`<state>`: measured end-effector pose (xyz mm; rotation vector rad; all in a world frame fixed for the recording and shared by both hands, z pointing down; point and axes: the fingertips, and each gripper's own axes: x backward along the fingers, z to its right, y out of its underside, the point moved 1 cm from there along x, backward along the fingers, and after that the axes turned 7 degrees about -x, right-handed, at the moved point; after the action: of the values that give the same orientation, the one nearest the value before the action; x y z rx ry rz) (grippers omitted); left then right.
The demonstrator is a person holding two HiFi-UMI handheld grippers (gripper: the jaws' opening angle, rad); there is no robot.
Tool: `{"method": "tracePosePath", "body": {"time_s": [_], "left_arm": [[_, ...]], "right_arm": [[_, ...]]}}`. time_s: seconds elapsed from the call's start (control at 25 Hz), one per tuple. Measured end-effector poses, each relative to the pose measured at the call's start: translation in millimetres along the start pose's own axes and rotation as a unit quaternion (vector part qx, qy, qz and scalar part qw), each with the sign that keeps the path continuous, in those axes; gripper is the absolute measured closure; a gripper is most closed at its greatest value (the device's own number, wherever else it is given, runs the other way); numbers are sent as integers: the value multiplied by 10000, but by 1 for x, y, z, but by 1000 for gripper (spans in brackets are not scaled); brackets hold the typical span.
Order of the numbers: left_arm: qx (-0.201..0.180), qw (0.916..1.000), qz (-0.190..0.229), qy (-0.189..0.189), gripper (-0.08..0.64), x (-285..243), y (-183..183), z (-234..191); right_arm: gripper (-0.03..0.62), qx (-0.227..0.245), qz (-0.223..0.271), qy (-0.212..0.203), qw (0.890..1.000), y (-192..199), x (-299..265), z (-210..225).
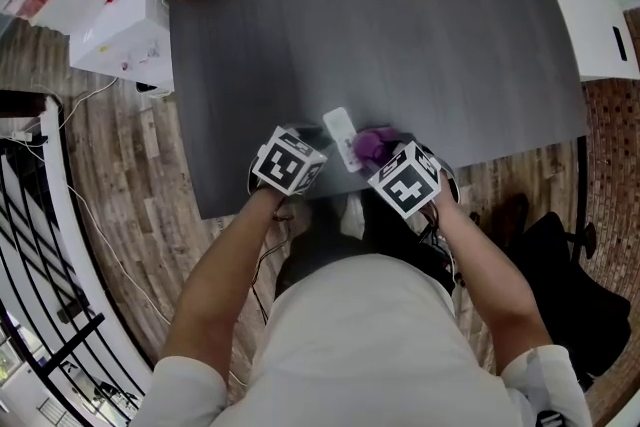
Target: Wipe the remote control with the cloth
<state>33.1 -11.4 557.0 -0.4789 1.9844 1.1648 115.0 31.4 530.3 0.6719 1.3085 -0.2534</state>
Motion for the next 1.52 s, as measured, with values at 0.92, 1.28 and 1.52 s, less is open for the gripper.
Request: {"method": "tracePosePath", "body": {"time_s": [0.92,1.28,1.52], "left_arm": [[-331,9978,507,-278,410,6,16,36],[-239,9975,632,184,410,8,-6,17],[-184,9968,739,227,410,10,-10,19]], "right_arm": [[445,-668,176,-154,9975,-27,-3,39],[445,-692,170,-237,9972,-30,-9,31],[445,-741,239,-174,9968,-32,-6,37]]}}
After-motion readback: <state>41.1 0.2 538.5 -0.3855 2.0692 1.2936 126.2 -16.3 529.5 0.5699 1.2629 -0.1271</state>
